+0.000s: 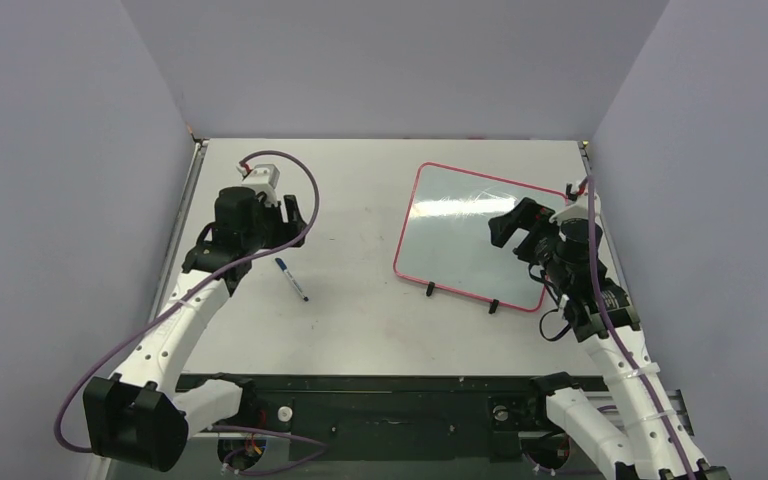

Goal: Write a sentence on the whiteboard
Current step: Pick up the whiteboard marker from the center of the board, then pass from the left arm to the right, then pass from the right arm to the left, then pass from the left arm to the right

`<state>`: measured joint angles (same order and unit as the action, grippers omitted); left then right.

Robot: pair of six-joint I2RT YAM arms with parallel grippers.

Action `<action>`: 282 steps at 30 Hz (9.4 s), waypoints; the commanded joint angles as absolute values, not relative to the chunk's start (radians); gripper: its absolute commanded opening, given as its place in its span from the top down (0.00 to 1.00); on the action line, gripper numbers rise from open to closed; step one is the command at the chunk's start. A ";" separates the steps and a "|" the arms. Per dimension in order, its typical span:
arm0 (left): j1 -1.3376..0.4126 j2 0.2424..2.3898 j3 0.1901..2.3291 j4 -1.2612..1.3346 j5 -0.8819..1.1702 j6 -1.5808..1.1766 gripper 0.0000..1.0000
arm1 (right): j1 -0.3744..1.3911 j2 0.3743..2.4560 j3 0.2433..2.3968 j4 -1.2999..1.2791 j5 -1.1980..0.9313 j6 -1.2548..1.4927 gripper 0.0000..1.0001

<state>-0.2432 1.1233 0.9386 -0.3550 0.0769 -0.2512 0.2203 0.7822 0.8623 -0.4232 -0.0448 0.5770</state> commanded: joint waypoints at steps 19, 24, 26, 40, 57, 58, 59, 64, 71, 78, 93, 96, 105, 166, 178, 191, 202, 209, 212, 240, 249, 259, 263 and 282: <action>-0.006 1.270 1.002 -0.439 -0.097 -0.352 0.41 | 0.346 0.629 0.851 -0.647 -0.077 0.669 0.05; -0.005 1.286 1.005 -0.455 -0.083 -0.362 0.42 | 0.367 0.613 0.844 -0.659 -0.053 0.672 0.06; -0.005 1.286 1.000 -0.458 -0.073 -0.369 0.42 | 0.376 0.616 0.846 -0.669 -0.038 0.672 0.06; 0.034 1.428 1.021 -0.505 -0.027 -0.432 0.42 | 0.497 0.709 0.906 -0.694 0.113 0.619 0.06; -0.061 1.654 1.043 -0.446 -0.073 -0.572 0.46 | 0.514 0.861 0.953 -0.597 0.019 0.481 0.06; -0.072 1.657 1.045 -0.456 -0.099 -0.576 0.46 | 0.515 0.869 0.955 -0.595 0.018 0.478 0.06; -0.092 1.663 1.048 -0.459 -0.113 -0.585 0.46 | 0.516 0.882 0.957 -0.594 0.018 0.474 0.06; -0.121 1.695 1.051 -0.463 -0.175 -0.619 0.49 | 0.517 0.923 0.957 -0.585 0.014 0.468 0.06; -0.131 1.750 1.085 -0.493 -0.245 -0.653 0.59 | 0.518 0.955 0.964 -0.578 0.015 0.460 0.06; -0.132 1.779 1.067 -0.451 -0.216 -0.648 0.82 | 0.517 0.976 0.964 -0.567 0.010 0.466 0.06; -0.142 1.598 1.013 -0.410 -0.035 -0.763 1.00 | 0.520 0.963 0.843 -0.286 -0.208 0.526 0.05; -0.159 1.506 0.989 -0.390 -0.005 -0.805 1.00 | 0.522 0.964 0.816 -0.173 -0.252 0.554 0.05; -0.218 1.317 0.957 -0.371 0.048 -1.079 1.00 | 0.579 1.007 0.737 0.158 -0.297 0.667 0.05; -0.466 0.938 0.926 -0.254 0.096 -0.926 0.56 | 0.751 1.385 1.048 0.085 -0.537 0.602 1.00; -0.170 0.992 0.863 0.158 0.934 -0.817 0.55 | 0.710 1.290 1.056 0.010 -0.684 0.567 1.00; -0.174 1.068 0.868 0.242 1.070 -0.861 0.55 | 0.711 1.253 1.085 0.030 -0.741 0.567 1.00; -0.224 1.102 0.893 0.217 1.047 -0.839 0.55 | 0.715 1.254 1.106 0.026 -0.750 0.557 1.00; -0.232 1.112 0.937 0.038 1.015 -0.714 0.54 | 0.719 1.246 1.115 0.003 -0.744 0.537 1.00; -0.240 1.115 0.909 0.117 1.026 -0.768 0.54 | 0.720 1.251 1.116 0.003 -0.747 0.534 1.00; -0.319 1.106 0.863 0.329 1.030 -0.931 1.00 | 0.723 1.244 1.097 0.003 -0.712 0.528 0.58; -0.319 1.090 0.850 0.578 0.955 -1.109 1.00 | 0.709 1.146 1.057 0.121 -0.562 0.653 0.24; -0.309 1.080 0.950 0.692 0.898 -1.229 1.00 | 0.643 1.069 1.003 0.428 -0.592 0.896 0.30; -0.310 1.090 0.981 0.728 0.910 -1.250 1.00 | 0.643 1.071 1.036 0.422 -0.615 0.903 0.35; -0.346 1.206 1.022 0.849 0.940 -1.282 1.00 | 0.647 1.141 1.083 0.456 -0.661 0.930 0.57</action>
